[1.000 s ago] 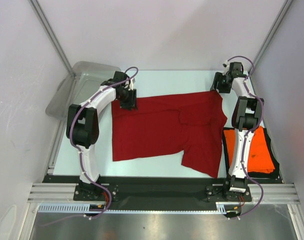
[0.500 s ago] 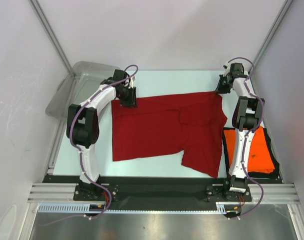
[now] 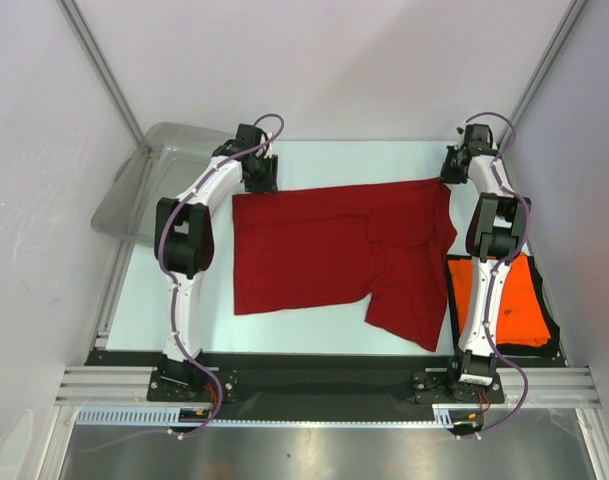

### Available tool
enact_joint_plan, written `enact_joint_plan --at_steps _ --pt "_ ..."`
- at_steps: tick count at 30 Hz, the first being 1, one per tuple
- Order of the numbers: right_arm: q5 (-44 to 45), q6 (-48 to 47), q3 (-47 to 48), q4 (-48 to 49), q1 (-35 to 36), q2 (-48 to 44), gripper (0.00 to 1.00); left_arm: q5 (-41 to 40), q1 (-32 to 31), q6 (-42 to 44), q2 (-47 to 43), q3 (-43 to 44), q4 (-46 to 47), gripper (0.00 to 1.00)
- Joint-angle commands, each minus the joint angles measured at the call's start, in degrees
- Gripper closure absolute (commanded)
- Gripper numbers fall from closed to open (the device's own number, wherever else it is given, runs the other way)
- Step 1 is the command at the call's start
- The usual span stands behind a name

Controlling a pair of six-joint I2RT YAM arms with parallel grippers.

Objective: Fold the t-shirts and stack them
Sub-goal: Fold the tshirt

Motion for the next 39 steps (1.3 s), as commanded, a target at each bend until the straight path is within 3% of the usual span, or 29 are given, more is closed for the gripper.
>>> enact_joint_plan --at_steps 1,5,11,13,17,26,37,39 --pt "5.1 0.1 2.6 3.2 -1.5 0.3 1.0 -5.8 0.1 2.7 2.9 7.1 1.9 0.5" --pt "9.3 1.2 3.1 2.8 -2.6 0.6 1.0 -6.1 0.1 3.0 7.7 14.0 -0.2 0.47" --pt "9.5 2.6 4.8 2.3 -3.3 1.8 1.0 -6.2 0.1 3.6 9.2 15.5 0.2 0.45" --pt "8.3 2.9 4.5 2.4 -3.3 1.6 1.0 -7.0 0.1 3.7 9.9 15.8 -0.1 0.39" --pt "7.2 2.5 3.8 2.7 -3.1 1.0 1.0 -13.8 0.1 3.6 10.1 15.4 -0.6 0.42" --pt "6.5 1.9 2.8 2.8 -2.7 0.3 1.0 -17.7 0.1 5.5 11.0 14.3 -0.2 0.56" --pt "7.0 0.6 1.3 2.9 -2.5 -0.9 1.0 -18.3 0.2 6.1 13.7 16.9 -3.4 0.51" --pt "7.0 0.2 0.9 2.9 -2.4 -1.0 1.0 -19.7 0.2 6.0 14.1 17.1 -4.4 0.46"
